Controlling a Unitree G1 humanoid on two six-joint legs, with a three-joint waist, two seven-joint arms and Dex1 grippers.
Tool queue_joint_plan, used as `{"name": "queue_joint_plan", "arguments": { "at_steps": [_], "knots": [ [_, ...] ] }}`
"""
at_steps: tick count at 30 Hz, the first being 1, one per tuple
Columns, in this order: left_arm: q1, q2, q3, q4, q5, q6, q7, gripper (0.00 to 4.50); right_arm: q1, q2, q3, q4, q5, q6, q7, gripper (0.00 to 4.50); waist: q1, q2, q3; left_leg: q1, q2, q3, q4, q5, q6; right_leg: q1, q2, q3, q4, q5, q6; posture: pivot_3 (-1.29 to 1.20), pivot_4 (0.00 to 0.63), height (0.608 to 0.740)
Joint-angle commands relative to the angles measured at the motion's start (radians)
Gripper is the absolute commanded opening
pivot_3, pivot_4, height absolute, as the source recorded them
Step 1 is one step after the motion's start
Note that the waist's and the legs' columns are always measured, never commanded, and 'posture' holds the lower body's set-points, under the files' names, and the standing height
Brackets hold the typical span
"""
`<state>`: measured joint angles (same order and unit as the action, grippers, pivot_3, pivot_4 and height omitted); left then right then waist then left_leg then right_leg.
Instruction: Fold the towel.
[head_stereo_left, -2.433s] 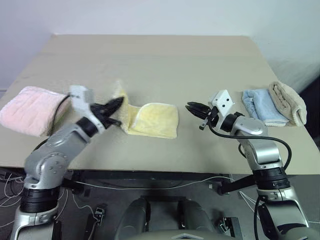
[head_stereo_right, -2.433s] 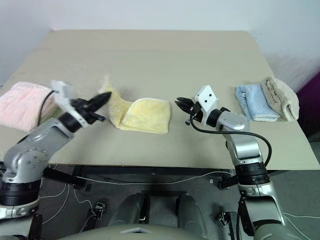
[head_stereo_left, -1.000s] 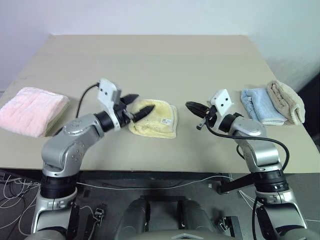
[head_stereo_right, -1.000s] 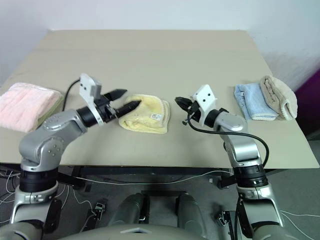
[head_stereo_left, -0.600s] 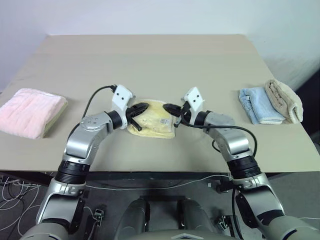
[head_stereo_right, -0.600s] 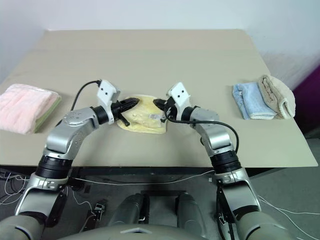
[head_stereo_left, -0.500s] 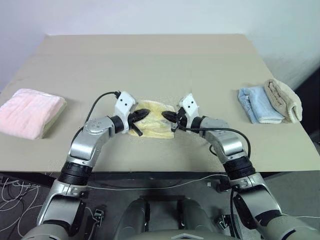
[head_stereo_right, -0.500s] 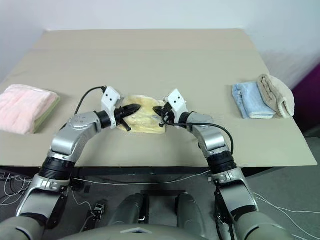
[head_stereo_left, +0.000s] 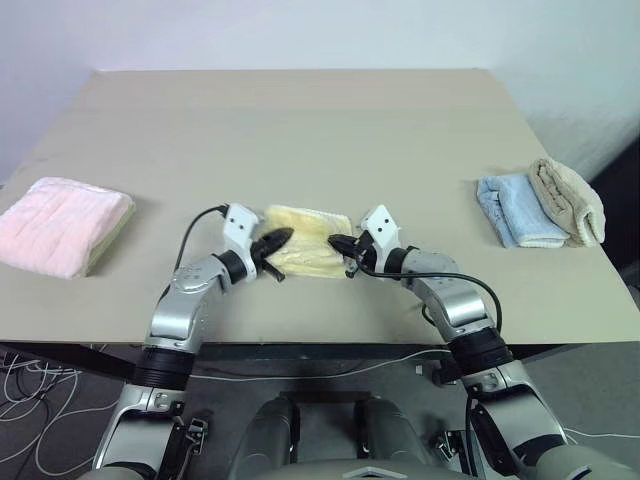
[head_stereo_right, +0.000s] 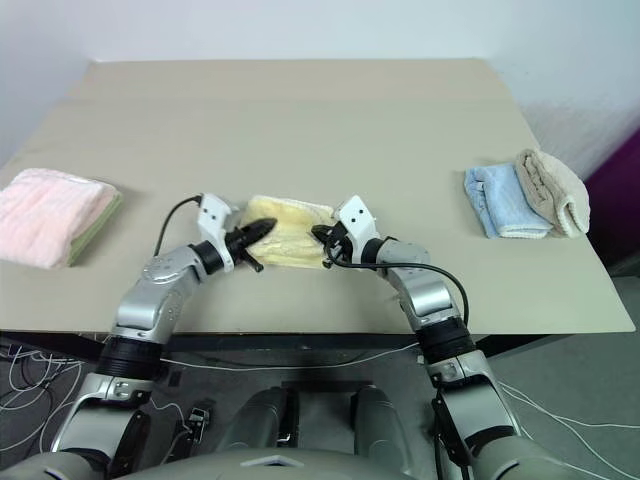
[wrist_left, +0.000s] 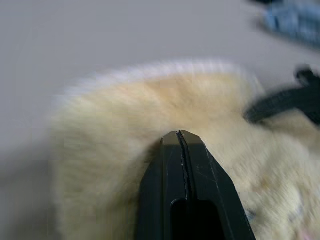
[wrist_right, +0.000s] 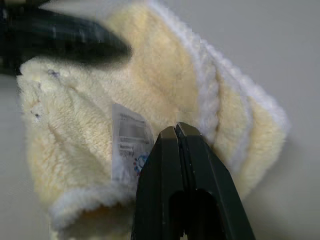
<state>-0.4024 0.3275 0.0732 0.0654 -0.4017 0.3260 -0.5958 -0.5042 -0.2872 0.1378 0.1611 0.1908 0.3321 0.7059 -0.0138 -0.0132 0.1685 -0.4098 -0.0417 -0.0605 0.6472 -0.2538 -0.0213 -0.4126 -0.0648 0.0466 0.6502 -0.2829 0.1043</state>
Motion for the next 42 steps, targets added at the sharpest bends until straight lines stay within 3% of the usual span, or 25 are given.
{"name": "queue_joint_plan", "arguments": {
  "at_steps": [1,3,7,10,15,22,40,42],
  "knots": [
    [-0.016,0.056,0.117,-0.098,-0.066,0.009,0.01,0.0,0.006,-0.066,-0.088,-0.124,0.088,0.101,0.033,0.17,0.0,0.0,0.0,0.0,0.0,0.0,0.0,0.0,0.0,0.0,0.0,0.0,0.0,0.0,0.0,0.0,0.15,0.74],
    [0.007,0.119,0.117,-0.096,-0.019,-0.01,-0.009,0.0,0.015,-0.1,-0.119,-0.14,0.129,0.185,0.044,0.57,0.0,0.0,0.0,0.0,0.0,0.0,0.0,0.0,0.0,0.001,0.0,0.0,0.0,0.0,0.0,0.0,0.15,0.74],
    [0.046,0.192,0.096,-0.075,0.036,-0.047,-0.042,0.0,-0.007,-0.093,-0.241,-0.132,0.319,0.468,0.029,1.87,0.0,0.0,0.0,0.001,0.0,0.0,-0.001,0.0,0.0,0.002,0.001,0.0,-0.001,0.0,0.0,0.0,0.15,0.74],
    [0.057,0.194,0.103,-0.067,0.031,-0.051,-0.051,0.0,-0.044,-0.06,-0.334,-0.084,0.46,0.679,0.0,2.82,0.001,0.0,0.0,0.001,0.0,0.0,-0.001,0.0,0.0,0.001,0.0,0.0,-0.001,0.0,0.0,0.0,0.15,0.74],
    [0.082,0.175,0.094,-0.099,0.029,-0.044,-0.044,0.0,-0.096,-0.006,-0.406,-0.008,0.551,0.83,-0.07,4.47,0.0,0.0,0.0,0.001,0.0,0.0,-0.001,0.0,0.0,0.001,-0.001,0.0,-0.001,0.0,0.0,0.0,0.15,0.74],
    [0.121,0.175,0.098,-0.129,0.028,-0.039,-0.045,0.0,-0.116,0.052,-0.366,0.069,0.524,0.886,-0.156,4.49,-0.001,0.0,0.0,0.001,0.0,0.0,-0.002,0.0,0.0,0.0,-0.001,0.001,-0.001,0.0,0.0,0.0,0.15,0.74],
    [0.129,0.168,0.086,-0.134,0.029,-0.048,-0.05,0.0,-0.253,0.228,-0.353,0.247,0.517,0.872,-0.215,4.49,-0.03,0.0,0.0,0.001,0.002,0.001,-0.004,0.0,0.0,-0.002,0.001,0.002,0.0,0.0,0.0,0.0,0.15,0.74],
    [0.134,0.166,0.087,-0.14,0.028,-0.047,-0.048,0.0,-0.258,0.229,-0.369,0.258,0.523,0.871,-0.224,4.12,-0.031,0.0,0.0,0.001,0.002,0.001,-0.004,0.0,0.0,-0.002,0.001,0.002,0.0,0.0,0.0,0.0,0.15,0.74]
  ]
}}
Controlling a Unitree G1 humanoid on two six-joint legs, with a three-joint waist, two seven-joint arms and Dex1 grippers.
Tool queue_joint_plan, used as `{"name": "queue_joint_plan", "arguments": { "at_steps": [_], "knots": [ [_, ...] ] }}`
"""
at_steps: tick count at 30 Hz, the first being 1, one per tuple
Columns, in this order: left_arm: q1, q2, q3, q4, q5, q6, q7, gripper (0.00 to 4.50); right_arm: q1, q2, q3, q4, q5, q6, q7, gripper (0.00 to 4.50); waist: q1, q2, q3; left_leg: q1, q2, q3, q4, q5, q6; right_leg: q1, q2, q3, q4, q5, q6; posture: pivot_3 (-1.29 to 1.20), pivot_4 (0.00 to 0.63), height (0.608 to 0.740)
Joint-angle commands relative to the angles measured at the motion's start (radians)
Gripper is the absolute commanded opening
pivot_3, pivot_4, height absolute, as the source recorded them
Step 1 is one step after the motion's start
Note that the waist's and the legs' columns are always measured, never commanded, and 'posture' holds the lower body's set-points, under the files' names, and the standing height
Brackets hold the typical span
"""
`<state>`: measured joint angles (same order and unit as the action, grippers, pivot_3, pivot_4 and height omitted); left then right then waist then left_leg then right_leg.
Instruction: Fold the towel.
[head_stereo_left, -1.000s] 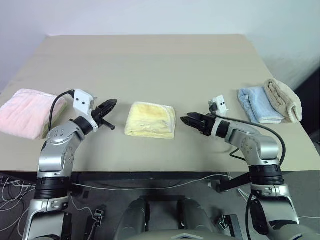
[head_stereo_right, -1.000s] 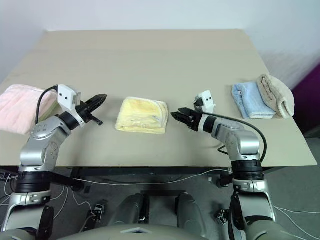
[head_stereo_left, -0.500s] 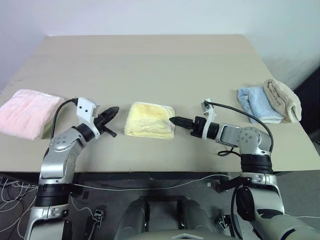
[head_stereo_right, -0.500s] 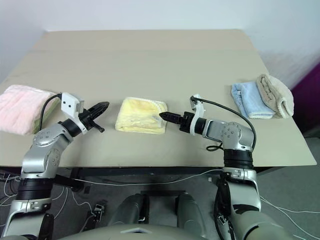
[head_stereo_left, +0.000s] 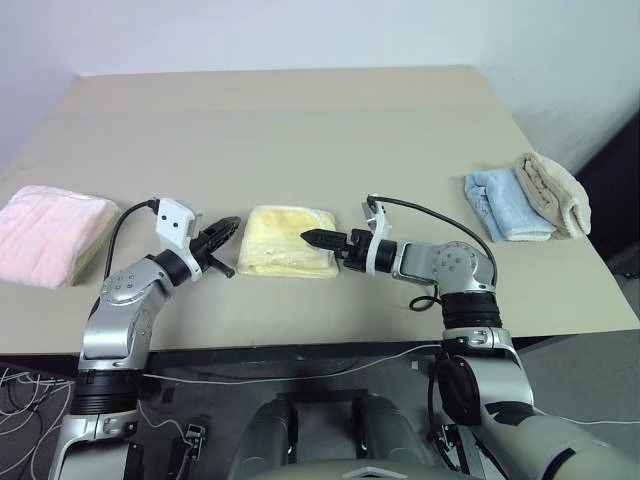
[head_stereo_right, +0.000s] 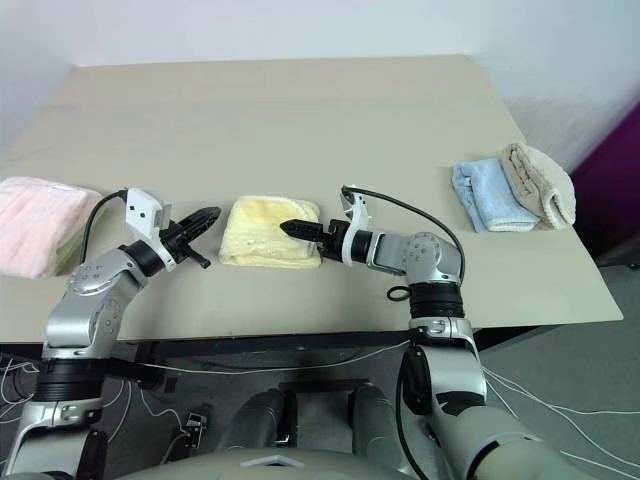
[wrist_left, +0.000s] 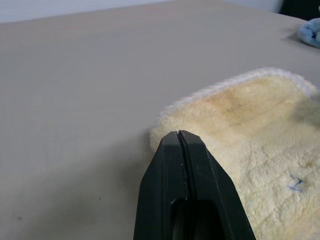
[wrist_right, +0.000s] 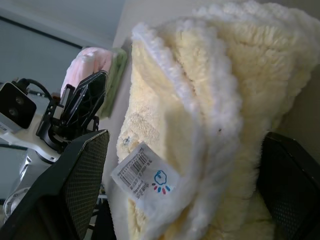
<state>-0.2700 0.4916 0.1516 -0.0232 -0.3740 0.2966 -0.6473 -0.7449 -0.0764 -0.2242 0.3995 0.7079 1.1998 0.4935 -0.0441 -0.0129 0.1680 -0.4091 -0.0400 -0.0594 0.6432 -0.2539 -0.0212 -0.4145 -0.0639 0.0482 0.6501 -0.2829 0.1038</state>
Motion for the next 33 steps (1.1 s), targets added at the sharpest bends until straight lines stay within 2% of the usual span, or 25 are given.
{"name": "queue_joint_plan", "arguments": {
  "at_steps": [1,13,20,24,33],
  "knots": [
    [0.004,0.001,0.009,-0.054,-0.001,-0.018,0.005,0.0,-0.019,0.017,-0.013,0.022,0.009,0.002,-0.013,3.92,0.0,0.0,0.0,0.0,0.0,0.0,0.0,0.0,0.0,0.0,0.0,0.0,0.0,0.0,0.0,0.0,0.15,0.74],
    [-0.002,-0.015,-0.003,-0.057,0.001,-0.018,0.005,0.0,0.012,0.037,-0.111,-0.04,0.079,0.024,-0.061,0.02,0.001,0.0,0.0,-0.001,0.0,0.0,0.0,0.0,0.0,0.0,0.0,0.0,0.0,0.0,0.0,0.0,0.15,0.74],
    [-0.003,-0.021,-0.012,-0.059,0.002,-0.019,0.006,0.0,0.011,0.01,-0.262,-0.16,0.171,0.005,-0.161,0.02,0.005,0.0,0.0,-0.001,-0.001,0.0,0.0,0.0,0.0,0.0,-0.001,0.0,0.0,0.0,0.0,0.0,0.15,0.74],
    [-0.004,-0.033,-0.024,-0.053,0.003,-0.023,0.004,0.0,-0.029,-0.094,-0.433,-0.222,0.258,-0.04,-0.269,0.02,0.017,0.001,0.0,-0.001,-0.001,0.0,0.0,0.0,0.0,0.0,-0.002,0.0,0.0,0.0,0.0,0.0,0.15,0.74],
    [-0.031,-0.077,-0.079,-0.018,0.013,-0.027,-0.015,0.0,-0.094,-0.332,-0.642,-0.205,0.293,-0.229,-0.481,0.02,0.029,0.001,0.001,-0.002,-0.001,0.001,0.001,0.0,0.0,0.0,-0.001,0.0,-0.001,0.0,0.0,0.0,0.15,0.74]
  ]
}}
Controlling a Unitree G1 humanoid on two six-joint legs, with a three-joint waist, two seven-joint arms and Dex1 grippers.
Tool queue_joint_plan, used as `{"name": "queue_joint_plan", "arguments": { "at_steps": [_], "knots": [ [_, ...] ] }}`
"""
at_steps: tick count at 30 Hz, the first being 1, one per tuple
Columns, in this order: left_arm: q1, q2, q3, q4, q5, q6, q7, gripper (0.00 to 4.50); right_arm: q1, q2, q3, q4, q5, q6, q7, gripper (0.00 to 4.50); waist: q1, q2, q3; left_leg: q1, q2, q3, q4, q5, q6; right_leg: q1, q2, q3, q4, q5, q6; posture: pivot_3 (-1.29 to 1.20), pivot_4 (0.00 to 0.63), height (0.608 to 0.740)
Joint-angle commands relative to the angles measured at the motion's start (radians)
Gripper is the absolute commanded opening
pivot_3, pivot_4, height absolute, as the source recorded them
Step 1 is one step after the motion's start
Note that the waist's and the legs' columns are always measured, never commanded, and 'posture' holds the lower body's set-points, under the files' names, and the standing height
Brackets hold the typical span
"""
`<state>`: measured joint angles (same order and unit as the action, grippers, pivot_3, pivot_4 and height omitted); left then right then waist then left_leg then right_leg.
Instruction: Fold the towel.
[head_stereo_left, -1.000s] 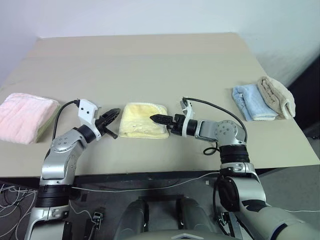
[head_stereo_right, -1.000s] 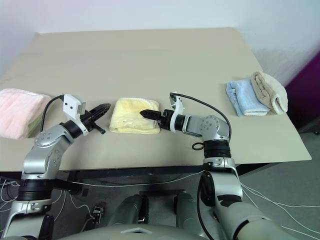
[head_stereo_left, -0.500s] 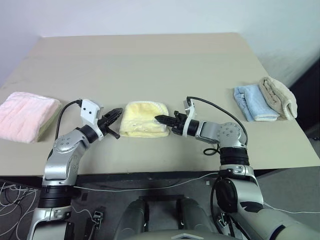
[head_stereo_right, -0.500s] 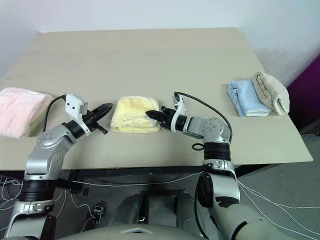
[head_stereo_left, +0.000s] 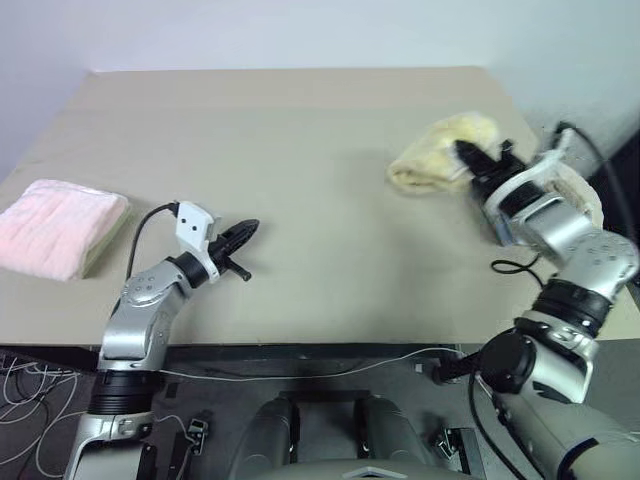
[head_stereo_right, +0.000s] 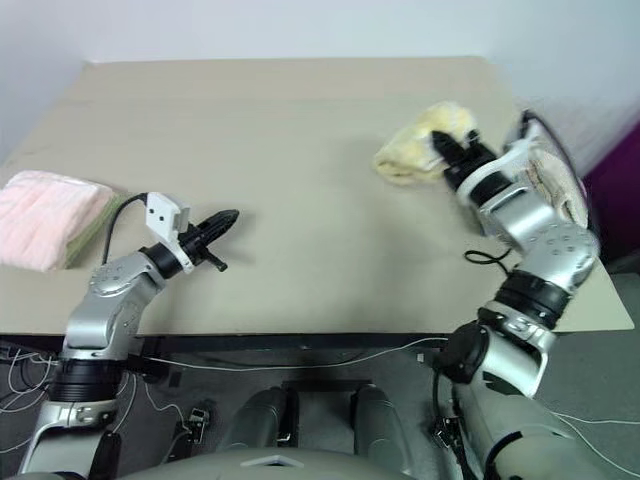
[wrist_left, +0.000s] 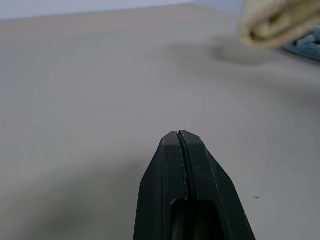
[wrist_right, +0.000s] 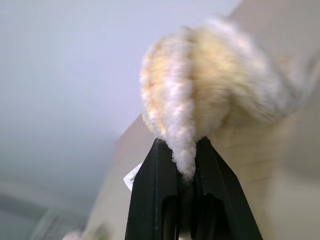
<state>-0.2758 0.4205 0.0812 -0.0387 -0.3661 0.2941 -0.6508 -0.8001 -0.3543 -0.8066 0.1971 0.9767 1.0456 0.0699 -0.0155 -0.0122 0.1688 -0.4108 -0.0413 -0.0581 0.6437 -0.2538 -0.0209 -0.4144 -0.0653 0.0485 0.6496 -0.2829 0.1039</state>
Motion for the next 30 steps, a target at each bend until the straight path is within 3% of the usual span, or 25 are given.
{"name": "queue_joint_plan", "arguments": {
  "at_steps": [1,6,17,21,30],
  "knots": [
    [-0.03,-0.011,-0.016,0.0,0.006,-0.024,-0.013,0.0,-0.04,-0.071,-0.07,0.007,0.023,-0.09,-0.077,0.02,0.001,0.0,0.0,0.0,0.0,0.0,0.0,0.0,0.0,0.0,0.0,0.0,0.0,0.0,0.0,0.0,0.15,0.74],
    [-0.056,-0.034,-0.045,0.023,0.017,-0.031,-0.021,0.0,0.032,-0.115,-0.112,0.026,-0.016,-0.161,-0.191,0.02,0.0,0.0,0.0,0.0,0.0,0.0,0.0,0.0,0.0,0.001,0.001,0.0,0.0,0.0,0.0,0.0,0.15,0.74],
    [-0.061,-0.045,-0.066,0.032,0.027,-0.036,-0.031,0.0,0.15,-0.055,-0.117,-0.045,0.034,-0.164,-0.376,0.02,0.0,0.001,0.0,0.0,0.001,0.001,0.001,0.0,0.0,0.001,0.002,0.001,0.0,0.0,0.0,0.0,0.15,0.74],
    [-0.065,-0.05,-0.069,0.036,0.03,-0.037,-0.032,0.0,0.154,-0.054,-0.123,-0.051,0.072,-0.17,-0.376,1.12,0.001,0.001,0.0,0.001,0.001,0.001,0.001,0.0,0.0,0.002,0.002,0.0,0.0,0.0,0.0,0.0,0.15,0.74],
    [-0.059,-0.054,-0.07,0.035,0.032,-0.037,-0.038,0.0,0.162,-0.058,-0.101,-0.114,0.122,-0.208,-0.399,4.24,0.001,0.001,0.0,0.001,0.001,0.001,0.002,0.0,0.001,0.002,0.002,0.0,0.0,0.0,0.0,0.0,0.15,0.74]
  ]
}}
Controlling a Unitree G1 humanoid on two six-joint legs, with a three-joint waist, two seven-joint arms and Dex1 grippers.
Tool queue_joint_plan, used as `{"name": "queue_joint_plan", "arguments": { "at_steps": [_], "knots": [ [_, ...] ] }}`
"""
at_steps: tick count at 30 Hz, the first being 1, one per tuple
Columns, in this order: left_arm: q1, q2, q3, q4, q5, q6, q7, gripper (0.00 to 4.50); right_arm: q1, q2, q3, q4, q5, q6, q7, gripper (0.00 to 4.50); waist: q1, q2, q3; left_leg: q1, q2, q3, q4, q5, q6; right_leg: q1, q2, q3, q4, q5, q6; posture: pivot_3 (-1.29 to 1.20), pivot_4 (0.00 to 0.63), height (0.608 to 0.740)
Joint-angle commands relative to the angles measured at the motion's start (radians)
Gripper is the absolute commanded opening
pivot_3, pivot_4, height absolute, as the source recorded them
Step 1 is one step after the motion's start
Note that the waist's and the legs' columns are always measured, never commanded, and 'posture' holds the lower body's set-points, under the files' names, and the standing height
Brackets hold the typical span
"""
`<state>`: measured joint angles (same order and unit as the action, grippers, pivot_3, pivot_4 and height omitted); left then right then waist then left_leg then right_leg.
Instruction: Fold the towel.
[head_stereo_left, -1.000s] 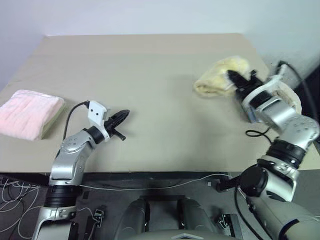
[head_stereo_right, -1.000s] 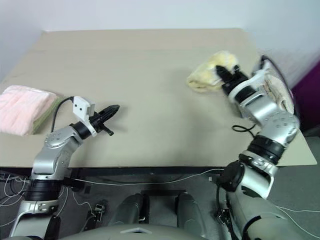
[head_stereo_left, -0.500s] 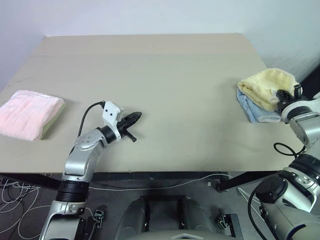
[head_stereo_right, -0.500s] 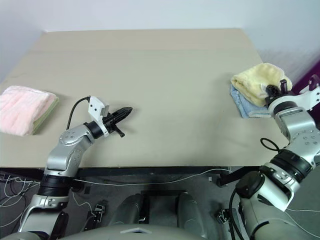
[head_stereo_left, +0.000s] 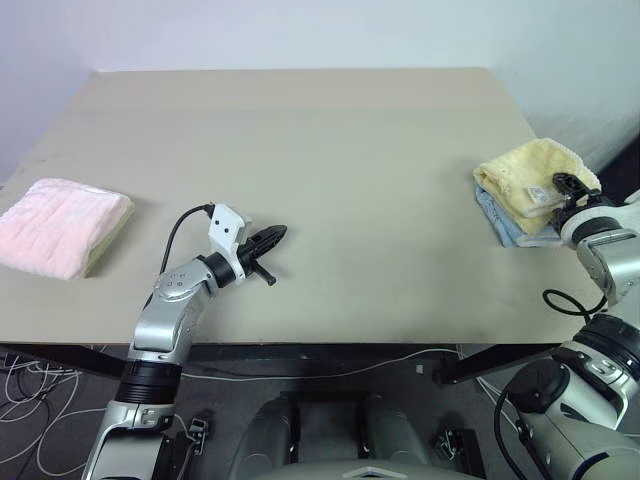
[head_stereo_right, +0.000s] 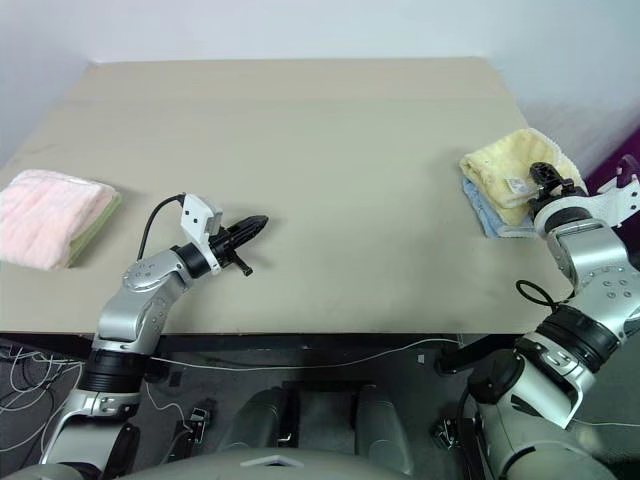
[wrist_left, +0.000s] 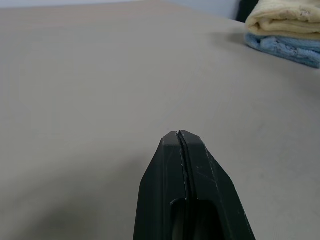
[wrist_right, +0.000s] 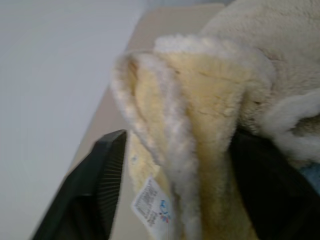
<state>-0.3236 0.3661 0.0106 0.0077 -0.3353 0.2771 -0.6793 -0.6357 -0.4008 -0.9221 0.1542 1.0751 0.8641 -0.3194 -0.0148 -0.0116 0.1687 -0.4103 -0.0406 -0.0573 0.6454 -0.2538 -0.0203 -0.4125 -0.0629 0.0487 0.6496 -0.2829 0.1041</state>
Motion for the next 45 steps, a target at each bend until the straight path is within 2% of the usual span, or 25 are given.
{"name": "queue_joint_plan", "arguments": {
  "at_steps": [1,7,14,19,22,24,26,30,34,40,45],
  "knots": [
    [-0.012,0.0,0.001,-0.011,0.002,-0.019,-0.009,0.0,0.0,-0.012,0.018,-0.08,0.025,-0.031,-0.016,4.46,0.0,0.0,0.0,0.0,0.0,0.0,0.0,0.0,0.0,0.0,0.0,0.0,0.0,0.0,0.0,0.0,0.15,0.74],
    [-0.014,-0.007,-0.007,-0.005,0.003,-0.019,-0.015,0.0,0.08,0.018,0.024,-0.214,0.134,0.001,-0.098,4.46,0.002,0.0,0.0,0.0,0.0,-0.001,0.0,0.0,0.0,0.001,0.0,0.0,0.0,0.0,0.0,0.0,0.15,0.74],
    [-0.022,-0.004,-0.011,0.012,0.002,-0.018,-0.031,0.0,0.326,0.028,0.103,-0.441,0.33,0.079,-0.14,4.46,0.001,0.0,0.0,0.0,0.0,-0.001,0.0,0.0,0.0,0.001,-0.001,0.0,0.0,0.0,0.0,0.0,0.15,0.74],
    [-0.026,0.002,-0.014,0.018,0.0,-0.013,-0.048,0.0,0.474,0.024,0.208,-0.549,0.468,0.082,-0.109,4.46,-0.001,0.0,0.0,0.001,0.0,-0.001,0.0,0.0,0.0,0.002,-0.001,0.0,-0.001,0.0,0.0,0.0,0.15,0.74],
    [-0.025,0.006,-0.013,0.024,0.0,-0.011,-0.056,0.0,0.5,0.023,0.36,-0.613,0.476,0.097,-0.068,4.46,-0.004,0.0,0.0,0.001,0.0,-0.001,0.0,0.0,0.0,0.002,0.0,0.0,-0.001,0.0,0.0,0.0,0.15,0.74],
    [-0.021,0.009,-0.011,0.029,0.001,-0.013,-0.059,0.0,0.494,-0.009,0.47,-0.636,0.381,0.106,-0.006,4.46,-0.004,0.0,0.0,0.002,0.001,-0.001,0.0,0.0,0.0,0.002,0.0,0.0,-0.001,0.0,0.0,0.0,0.15,0.74],
    [-0.012,0.013,-0.006,0.024,0.004,-0.009,-0.051,0.0,0.473,-0.084,0.609,-0.645,0.184,0.076,0.119,4.46,-0.002,0.0,0.0,0.001,0.001,-0.001,0.0,0.0,0.0,0.002,0.001,-0.001,-0.001,0.0,0.0,0.0,0.15,0.74],
    [0.002,0.026,0.019,0.01,0.007,-0.013,-0.023,0.0,0.416,-0.19,0.826,-0.597,-0.142,-0.06,0.32,4.46,0.003,0.0,0.0,0.001,0.0,-0.002,0.002,0.0,0.0,0.003,0.0,-0.002,-0.002,0.0,0.0,0.0,0.15,0.74],
    [0.025,0.038,0.062,-0.01,-0.002,-0.007,0.019,0.0,0.364,-0.25,0.992,-0.521,-0.432,-0.224,0.474,4.46,0.002,0.0,0.0,0.001,0.0,-0.003,0.002,0.0,0.0,0.003,0.0,-0.003,-0.002,0.0,0.0,0.0,0.15,0.74],
    [0.075,0.065,0.115,-0.076,-0.016,0.008,0.055,0.0,0.268,-0.205,1.059,-0.347,-0.66,-0.425,0.605,4.46,0.002,-0.001,0.001,0.001,0.0,-0.003,0.001,0.0,0.0,0.003,0.0,-0.003,-0.002,0.0,0.0,0.0,0.15,0.74],
    [0.124,0.059,0.132,-0.116,-0.01,0.013,0.095,0.0,0.227,-0.169,1.029,-0.246,-0.739,-0.509,0.664,4.46,0.005,-0.001,0.001,0.001,-0.001,-0.003,0.001,0.0,0.0,0.003,-0.001,-0.003,-0.002,0.0,0.0,0.0,0.15,0.74]
  ]
}}
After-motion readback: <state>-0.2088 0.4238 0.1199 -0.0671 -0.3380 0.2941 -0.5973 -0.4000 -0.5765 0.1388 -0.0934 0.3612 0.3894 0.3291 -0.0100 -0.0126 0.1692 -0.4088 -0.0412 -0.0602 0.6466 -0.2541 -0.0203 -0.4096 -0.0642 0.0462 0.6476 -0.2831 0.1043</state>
